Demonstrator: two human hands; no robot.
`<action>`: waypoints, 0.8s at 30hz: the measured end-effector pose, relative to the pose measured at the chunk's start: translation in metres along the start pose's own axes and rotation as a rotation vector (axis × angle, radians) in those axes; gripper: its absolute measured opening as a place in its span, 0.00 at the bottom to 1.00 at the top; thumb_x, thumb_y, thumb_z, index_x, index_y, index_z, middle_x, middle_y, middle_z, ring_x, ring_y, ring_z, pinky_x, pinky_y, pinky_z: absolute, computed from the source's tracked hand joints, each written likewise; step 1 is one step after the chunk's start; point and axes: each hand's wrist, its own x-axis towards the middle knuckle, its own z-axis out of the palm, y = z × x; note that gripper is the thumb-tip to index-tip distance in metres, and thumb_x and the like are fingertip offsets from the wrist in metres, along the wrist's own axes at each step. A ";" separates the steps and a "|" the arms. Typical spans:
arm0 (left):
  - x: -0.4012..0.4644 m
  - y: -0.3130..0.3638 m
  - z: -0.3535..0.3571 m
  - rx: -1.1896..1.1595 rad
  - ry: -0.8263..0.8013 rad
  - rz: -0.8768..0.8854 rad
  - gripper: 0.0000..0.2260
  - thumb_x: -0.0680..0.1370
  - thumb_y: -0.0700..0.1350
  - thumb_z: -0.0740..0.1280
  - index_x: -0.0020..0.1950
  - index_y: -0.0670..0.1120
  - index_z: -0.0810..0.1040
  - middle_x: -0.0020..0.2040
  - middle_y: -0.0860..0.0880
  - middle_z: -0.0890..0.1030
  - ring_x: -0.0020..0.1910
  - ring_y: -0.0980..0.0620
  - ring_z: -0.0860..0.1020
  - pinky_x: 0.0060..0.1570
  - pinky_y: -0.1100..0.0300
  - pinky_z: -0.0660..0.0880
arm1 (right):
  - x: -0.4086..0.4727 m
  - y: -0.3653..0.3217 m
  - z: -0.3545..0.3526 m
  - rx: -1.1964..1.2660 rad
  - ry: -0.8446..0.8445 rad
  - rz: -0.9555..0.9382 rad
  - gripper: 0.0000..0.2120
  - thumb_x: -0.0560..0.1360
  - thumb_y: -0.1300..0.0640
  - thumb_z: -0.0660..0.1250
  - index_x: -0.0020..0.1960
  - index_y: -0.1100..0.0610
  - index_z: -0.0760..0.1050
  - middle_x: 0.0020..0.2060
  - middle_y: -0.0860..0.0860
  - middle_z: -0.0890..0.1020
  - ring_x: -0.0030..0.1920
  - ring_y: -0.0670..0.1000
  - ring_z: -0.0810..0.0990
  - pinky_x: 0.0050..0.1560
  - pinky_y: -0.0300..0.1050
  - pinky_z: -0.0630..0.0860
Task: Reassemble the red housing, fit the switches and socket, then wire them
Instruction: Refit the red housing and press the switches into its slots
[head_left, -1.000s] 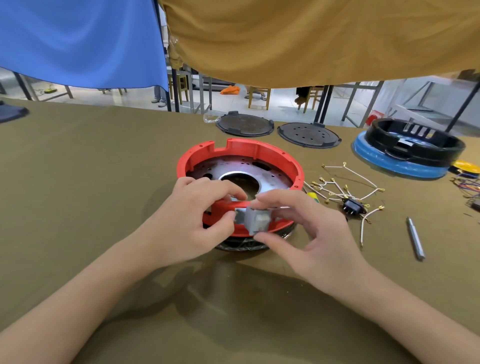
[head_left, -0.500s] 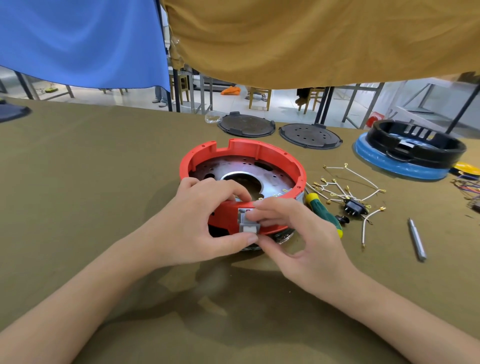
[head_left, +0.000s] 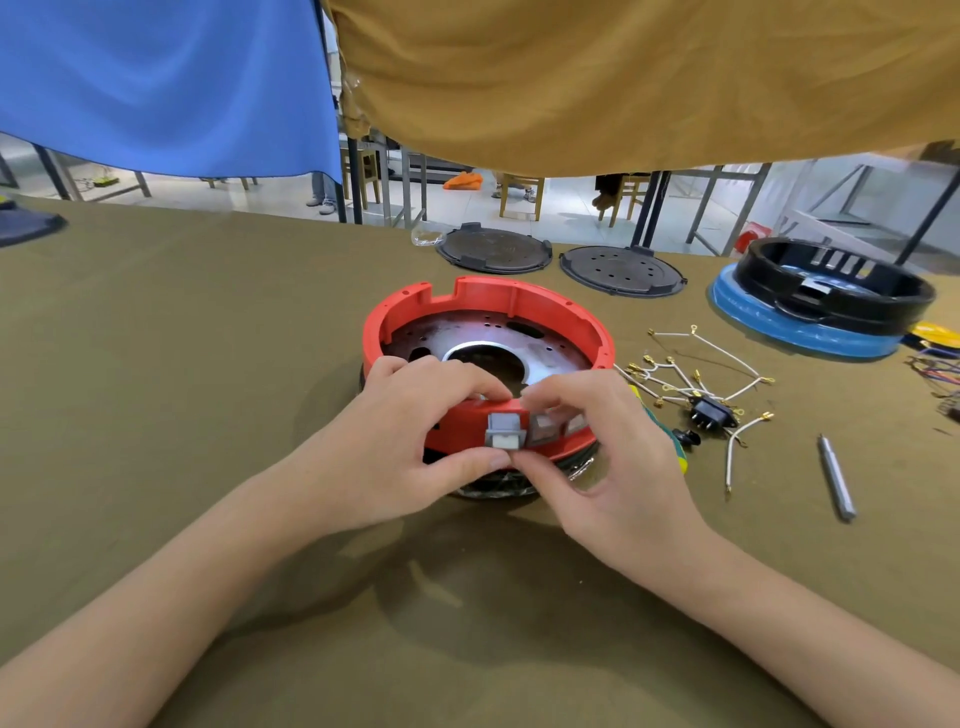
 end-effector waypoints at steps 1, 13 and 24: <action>0.000 -0.001 0.000 0.002 -0.006 -0.001 0.17 0.75 0.58 0.68 0.63 0.55 0.75 0.54 0.65 0.77 0.55 0.62 0.73 0.63 0.59 0.61 | 0.002 0.001 -0.001 -0.044 -0.009 0.014 0.18 0.72 0.58 0.74 0.59 0.56 0.74 0.52 0.46 0.77 0.54 0.47 0.75 0.55 0.37 0.72; 0.001 -0.003 0.002 0.002 0.008 -0.009 0.16 0.74 0.57 0.68 0.60 0.55 0.76 0.53 0.62 0.79 0.52 0.60 0.74 0.61 0.67 0.60 | 0.007 0.012 -0.013 -0.080 -0.187 0.157 0.18 0.75 0.45 0.70 0.60 0.54 0.78 0.55 0.43 0.76 0.59 0.46 0.73 0.61 0.40 0.69; 0.002 0.000 0.002 -0.053 0.140 0.067 0.15 0.69 0.52 0.77 0.50 0.46 0.80 0.49 0.54 0.77 0.50 0.54 0.77 0.51 0.53 0.73 | 0.003 0.010 -0.010 -0.089 -0.138 -0.019 0.14 0.74 0.52 0.74 0.55 0.60 0.80 0.54 0.51 0.79 0.57 0.52 0.76 0.61 0.47 0.71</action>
